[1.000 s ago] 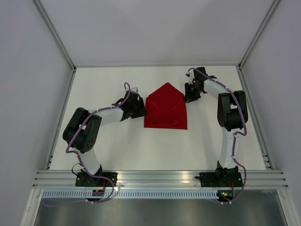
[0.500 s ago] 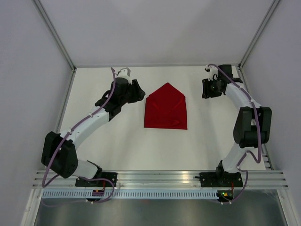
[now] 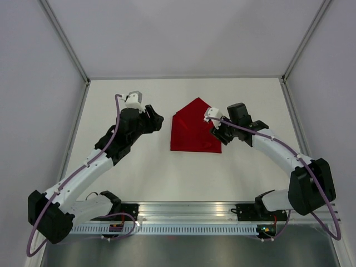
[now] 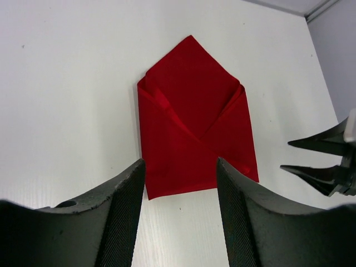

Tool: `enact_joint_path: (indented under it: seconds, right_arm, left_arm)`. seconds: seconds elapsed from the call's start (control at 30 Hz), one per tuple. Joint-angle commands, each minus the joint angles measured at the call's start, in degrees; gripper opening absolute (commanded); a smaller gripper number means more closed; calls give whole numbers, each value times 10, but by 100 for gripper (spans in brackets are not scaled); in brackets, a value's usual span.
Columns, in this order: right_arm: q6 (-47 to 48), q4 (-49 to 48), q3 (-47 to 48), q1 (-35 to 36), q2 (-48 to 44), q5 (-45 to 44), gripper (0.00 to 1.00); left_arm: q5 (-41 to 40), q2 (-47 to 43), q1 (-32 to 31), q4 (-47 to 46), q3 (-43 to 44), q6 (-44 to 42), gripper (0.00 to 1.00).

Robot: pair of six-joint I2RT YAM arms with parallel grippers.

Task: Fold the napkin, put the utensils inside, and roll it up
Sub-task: Roll the napkin with the utensil

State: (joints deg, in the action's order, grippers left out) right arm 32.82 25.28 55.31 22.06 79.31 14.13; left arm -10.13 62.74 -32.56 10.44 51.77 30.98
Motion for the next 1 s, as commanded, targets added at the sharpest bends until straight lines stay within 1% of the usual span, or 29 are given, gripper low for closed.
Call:
enact_joint_path:
  seconds: [0.0, 0.07, 0.13, 0.17, 0.2, 0.37, 0.5, 0.63, 0.8, 0.97]
  right_arm:
    - [104, -31, -23, 26, -30, 32, 54]
    - [119, -64, -41, 39, -25, 19, 55]
    - [131, -66, -39, 66, -5, 12, 55]
    - [130, -75, -37, 76, 1, -8, 54]
    - [125, -83, -38, 103, 13, -19, 54]
    - [129, -121, -50, 173, 35, -52, 53]
    - [124, -139, -49, 193, 66, -62, 51]
    - [120, -159, -51, 211, 90, -74, 47]
    - [126, -187, -62, 231, 119, -95, 47]
    - [127, -208, -59, 236, 138, -110, 47]
  left_arm:
    - [-38, -38, -5, 1, -17, 1, 60]
    - [-42, -40, -5, 2, -20, -5, 60]
    - [-32, -42, -5, 5, -19, -9, 60]
    - [-32, -45, -5, 5, -21, -9, 60]
    - [-38, -52, -5, 6, -22, -9, 60]
    - [-49, -79, -5, 6, -32, -7, 61]
    - [-50, -82, -5, 11, -33, -7, 61]
    - [-50, -84, -5, 13, -33, -8, 61]
    - [-51, -76, -5, 13, -33, -10, 61]
    - [-48, -69, -5, 13, -33, -15, 61]
